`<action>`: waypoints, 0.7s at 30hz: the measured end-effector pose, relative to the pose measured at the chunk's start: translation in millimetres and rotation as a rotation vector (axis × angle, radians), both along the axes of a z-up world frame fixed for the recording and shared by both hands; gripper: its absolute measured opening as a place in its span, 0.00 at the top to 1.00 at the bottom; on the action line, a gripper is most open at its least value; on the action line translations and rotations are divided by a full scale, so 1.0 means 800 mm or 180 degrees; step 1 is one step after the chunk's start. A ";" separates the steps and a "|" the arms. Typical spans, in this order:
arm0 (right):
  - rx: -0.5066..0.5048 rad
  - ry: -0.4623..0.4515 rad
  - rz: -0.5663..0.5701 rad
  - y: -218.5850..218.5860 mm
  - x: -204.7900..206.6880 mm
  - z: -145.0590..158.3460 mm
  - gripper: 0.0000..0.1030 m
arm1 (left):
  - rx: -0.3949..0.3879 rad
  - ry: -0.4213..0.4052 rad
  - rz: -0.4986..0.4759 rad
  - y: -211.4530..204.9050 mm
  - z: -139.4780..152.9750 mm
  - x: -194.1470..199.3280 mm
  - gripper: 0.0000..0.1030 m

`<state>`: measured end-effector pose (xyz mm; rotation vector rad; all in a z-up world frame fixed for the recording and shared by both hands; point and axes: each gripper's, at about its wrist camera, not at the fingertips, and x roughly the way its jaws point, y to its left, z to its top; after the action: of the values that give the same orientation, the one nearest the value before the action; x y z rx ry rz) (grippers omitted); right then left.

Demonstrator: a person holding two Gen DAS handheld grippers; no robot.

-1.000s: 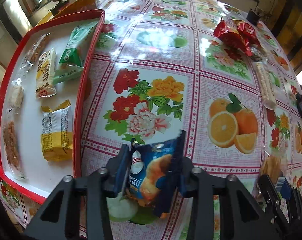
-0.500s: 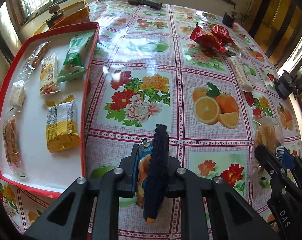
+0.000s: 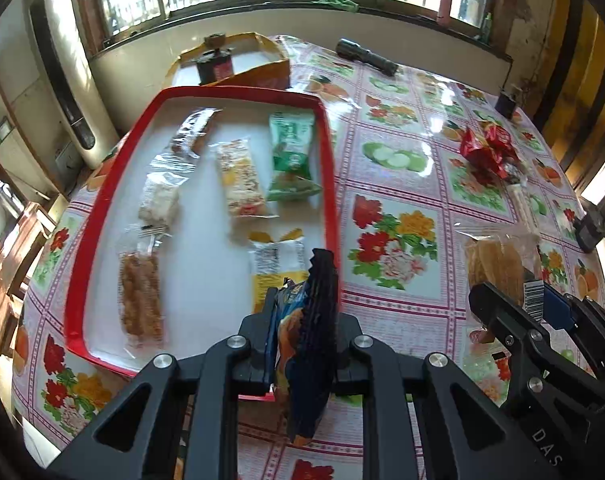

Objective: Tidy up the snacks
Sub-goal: 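Carry the blue packet and bread bag into the red tray and release both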

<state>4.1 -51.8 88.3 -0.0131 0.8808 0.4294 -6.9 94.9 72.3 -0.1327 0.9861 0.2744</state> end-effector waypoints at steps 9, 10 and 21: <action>0.0065 0.0082 0.0464 0.103 0.014 -0.008 0.58 | 0.0158 0.0104 0.0367 0.081 -0.013 0.002 0.83; 0.0071 0.0099 0.0505 0.112 0.015 -0.010 0.58 | 0.0175 0.0113 0.0379 0.087 -0.014 0.003 0.83; 0.0093 0.0340 0.0730 0.166 0.018 -0.046 0.57 | 0.0326 0.0127 0.0395 0.112 -0.019 0.012 0.80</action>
<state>18.9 81.3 51.4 -0.0652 0.9822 0.6621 3.1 184.3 56.8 -0.0955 1.0029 0.4420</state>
